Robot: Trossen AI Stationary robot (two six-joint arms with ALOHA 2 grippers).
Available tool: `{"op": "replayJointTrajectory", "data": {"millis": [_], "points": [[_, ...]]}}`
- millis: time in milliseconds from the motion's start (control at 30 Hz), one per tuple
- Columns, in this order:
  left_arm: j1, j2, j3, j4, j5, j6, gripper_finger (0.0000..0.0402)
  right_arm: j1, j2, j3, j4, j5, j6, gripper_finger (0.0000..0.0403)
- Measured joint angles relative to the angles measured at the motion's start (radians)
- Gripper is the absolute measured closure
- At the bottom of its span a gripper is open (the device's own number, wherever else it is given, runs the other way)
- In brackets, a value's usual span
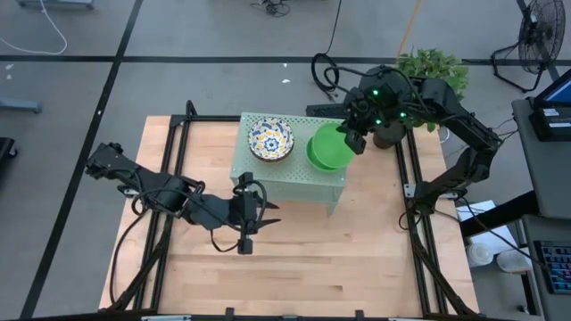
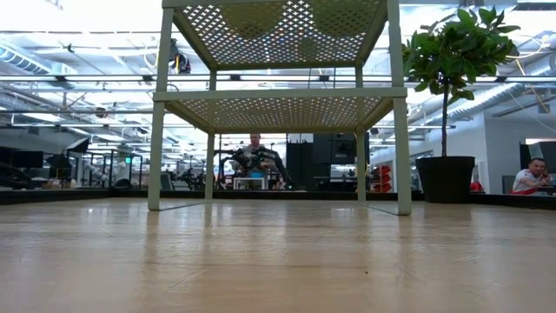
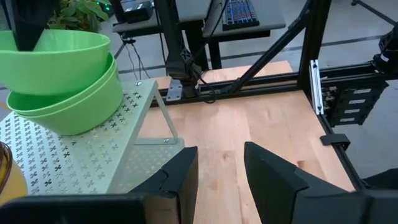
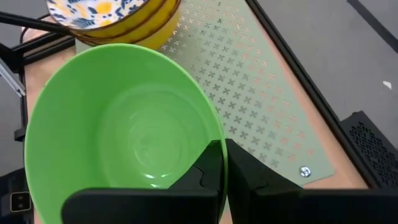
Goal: Pick & Place Mini bowls
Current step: Stack the green bowl on the green bowl on the shelf, then return to Home Position
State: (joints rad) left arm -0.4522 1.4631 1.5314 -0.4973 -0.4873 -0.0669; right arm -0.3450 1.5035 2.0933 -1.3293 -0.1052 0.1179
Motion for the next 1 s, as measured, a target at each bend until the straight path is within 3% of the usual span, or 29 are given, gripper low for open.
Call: {"op": "replayJointTrajectory", "data": {"millis": [233,700,1000], "points": [[0.000,0.000,0.000,0.000,0.000,-0.002,0.0270,0.000,0.001,-0.047,0.030,0.000,0.027,0.0392],[0.000,0.000,0.000,-0.001,0.000,0.004,0.0270,0.006,-0.025,-0.061,0.147,0.071,-0.034,0.0279],[-0.034,-0.068,-0.001,-0.050,-0.009,0.046,0.0270,0.090,-0.094,-0.061,0.235,0.079,-0.081,0.0278]]}}
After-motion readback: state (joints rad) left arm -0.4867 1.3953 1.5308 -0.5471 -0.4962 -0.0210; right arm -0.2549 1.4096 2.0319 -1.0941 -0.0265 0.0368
